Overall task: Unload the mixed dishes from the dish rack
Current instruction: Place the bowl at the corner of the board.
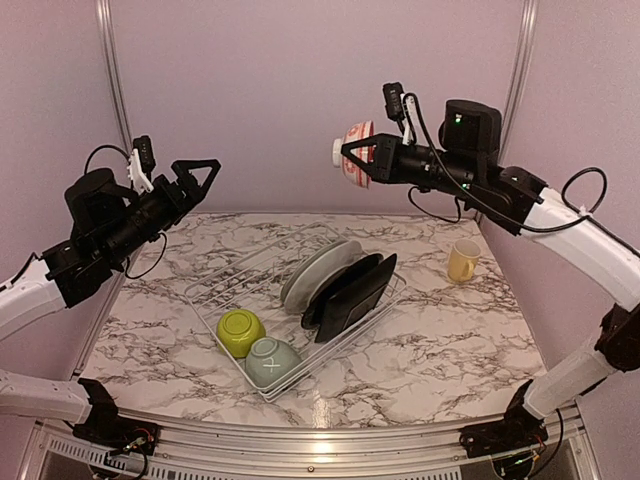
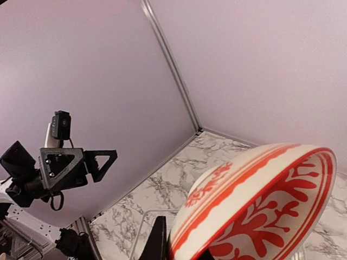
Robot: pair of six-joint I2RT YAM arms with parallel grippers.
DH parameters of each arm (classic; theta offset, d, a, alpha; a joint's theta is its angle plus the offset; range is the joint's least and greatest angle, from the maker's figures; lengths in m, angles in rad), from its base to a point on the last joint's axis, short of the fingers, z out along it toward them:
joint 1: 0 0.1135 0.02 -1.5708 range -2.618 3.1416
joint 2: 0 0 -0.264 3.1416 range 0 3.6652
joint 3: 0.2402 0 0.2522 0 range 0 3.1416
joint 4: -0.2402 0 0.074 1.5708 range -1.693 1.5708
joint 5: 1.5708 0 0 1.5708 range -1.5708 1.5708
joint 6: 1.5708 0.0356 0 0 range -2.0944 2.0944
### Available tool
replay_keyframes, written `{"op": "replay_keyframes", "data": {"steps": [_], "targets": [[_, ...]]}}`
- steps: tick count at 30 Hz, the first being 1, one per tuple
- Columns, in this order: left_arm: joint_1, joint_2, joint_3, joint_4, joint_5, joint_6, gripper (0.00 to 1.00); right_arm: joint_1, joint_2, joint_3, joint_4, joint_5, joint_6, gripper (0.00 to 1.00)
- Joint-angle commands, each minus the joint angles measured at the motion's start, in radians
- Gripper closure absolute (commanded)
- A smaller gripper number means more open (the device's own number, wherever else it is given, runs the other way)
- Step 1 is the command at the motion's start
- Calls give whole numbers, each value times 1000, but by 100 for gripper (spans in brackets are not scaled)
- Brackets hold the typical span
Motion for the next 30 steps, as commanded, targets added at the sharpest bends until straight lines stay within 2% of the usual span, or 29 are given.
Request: {"op": "replay_keyframes", "data": {"steps": [1,9,12,14,18,22,28,30], "targets": [[4,-48,-17,-158,-106,92,2,-33,-131,-60,-209,452,-228,100],[4,-42,10,-211,-129,145,3,-117,-228,-137,-475,973,-279,100],[5,-33,48,-254,-142,167,4,-172,-242,-154,-589,1019,-228,100],[5,-33,57,-260,-144,185,4,-241,-255,-195,-639,992,-190,100],[5,-23,74,-277,-159,208,4,-407,-274,-284,-683,840,-146,100],[5,-9,114,-352,-174,209,5,-506,-293,-390,-682,757,-115,100],[5,-16,112,-402,-199,205,5,-741,-289,-576,-535,455,-72,100],[6,-13,121,-433,-215,190,5,-757,-265,-610,-489,431,-59,100]]}}
